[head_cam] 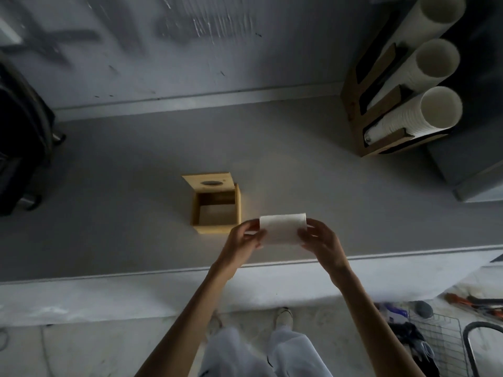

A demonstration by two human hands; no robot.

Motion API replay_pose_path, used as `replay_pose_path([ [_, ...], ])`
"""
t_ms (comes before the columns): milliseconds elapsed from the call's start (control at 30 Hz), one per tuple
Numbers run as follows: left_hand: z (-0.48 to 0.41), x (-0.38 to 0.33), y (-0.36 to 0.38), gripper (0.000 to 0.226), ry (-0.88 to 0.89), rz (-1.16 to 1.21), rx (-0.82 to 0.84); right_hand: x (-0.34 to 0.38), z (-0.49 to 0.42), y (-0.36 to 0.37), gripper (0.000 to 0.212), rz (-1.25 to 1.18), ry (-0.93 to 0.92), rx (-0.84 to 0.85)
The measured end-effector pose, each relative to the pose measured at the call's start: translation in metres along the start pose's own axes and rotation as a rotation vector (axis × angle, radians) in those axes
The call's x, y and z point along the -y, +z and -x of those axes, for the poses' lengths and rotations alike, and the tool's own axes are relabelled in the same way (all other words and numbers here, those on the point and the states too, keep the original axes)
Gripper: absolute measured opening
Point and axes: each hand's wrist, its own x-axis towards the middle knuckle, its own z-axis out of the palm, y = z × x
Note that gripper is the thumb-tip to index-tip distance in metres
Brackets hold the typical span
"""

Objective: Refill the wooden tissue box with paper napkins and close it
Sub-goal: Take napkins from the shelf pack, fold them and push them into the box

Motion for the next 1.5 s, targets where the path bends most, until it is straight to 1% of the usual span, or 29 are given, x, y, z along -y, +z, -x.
replay_pose_path([
  [67, 0.012, -0.01, -0.03, 0.031, -0.032, -0.016, -0.003, 0.01, 0.002, 0.028, 0.034, 0.045, -0.011, 0.016],
  [167, 0.017, -0.029, -0.078, 0.019, -0.061, -0.013, -0.077, 0.028, -0.004, 0.078, 0.051, 0.123, -0.044, 0.033],
  [200, 0.014, -0.034, -0.094, 0.016, -0.063, -0.013, -0.109, 0.034, -0.008, 0.097, 0.051, 0.165, -0.059, 0.029],
  [267, 0.003, -0.044, -0.121, 0.014, -0.084, -0.013, -0.174, 0.045, -0.018, 0.132, 0.041, 0.255, -0.065, -0.005],
  [333, -0.011, -0.052, -0.144, 0.014, -0.124, -0.036, -0.211, 0.055, -0.028, 0.164, 0.035, 0.358, -0.048, -0.074],
  [467, -0.038, -0.059, -0.166, 0.014, -0.192, -0.138, -0.19, 0.071, -0.037, 0.205, 0.03, 0.555, 0.018, -0.184],
  [533, -0.048, -0.057, -0.166, 0.016, -0.182, -0.206, -0.203, 0.076, -0.036, 0.214, 0.03, 0.617, 0.035, -0.211],
  [633, -0.051, -0.057, -0.164, 0.011, -0.17, -0.258, -0.242, 0.08, -0.035, 0.221, 0.03, 0.718, 0.045, -0.245],
  [700, -0.05, -0.056, -0.162, 0.018, -0.171, -0.256, -0.235, 0.08, -0.036, 0.222, 0.031, 0.751, 0.047, -0.265],
  [767, -0.052, -0.05, -0.16, 0.024, -0.184, -0.282, -0.199, 0.078, -0.036, 0.218, 0.032, 0.76, 0.048, -0.278],
  [833, -0.05, -0.048, -0.158, 0.023, -0.188, -0.305, -0.196, 0.077, -0.036, 0.213, 0.033, 0.761, 0.06, -0.28],
  [900, -0.044, -0.053, -0.152, 0.023, -0.173, -0.271, -0.19, 0.074, -0.036, 0.21, 0.034, 0.775, 0.079, -0.266],
  [1033, -0.038, -0.056, -0.143, 0.034, -0.181, -0.296, -0.199, 0.067, -0.035, 0.204, 0.036, 0.773, 0.087, -0.247],
  [1133, -0.037, -0.059, -0.14, 0.04, -0.189, -0.28, -0.188, 0.063, -0.034, 0.202, 0.036, 0.749, 0.065, -0.242],
  [1200, -0.039, -0.06, -0.139, 0.047, -0.192, -0.315, -0.19, 0.061, -0.034, 0.202, 0.035, 0.738, 0.049, -0.251],
  [1233, -0.039, -0.059, -0.139, 0.047, -0.185, -0.343, -0.206, 0.06, -0.034, 0.202, 0.035, 0.742, 0.044, -0.255],
  [1333, -0.041, -0.053, -0.14, 0.038, -0.167, -0.413, -0.23, 0.059, -0.033, 0.204, 0.036, 0.77, 0.017, -0.265],
  [1433, -0.038, -0.049, -0.139, 0.027, -0.159, -0.409, -0.239, 0.056, -0.03, 0.207, 0.035, 0.825, -0.014, -0.274],
  [1500, -0.037, -0.048, -0.138, 0.025, -0.161, -0.408, -0.264, 0.054, -0.029, 0.21, 0.035, 0.849, -0.028, -0.277],
])
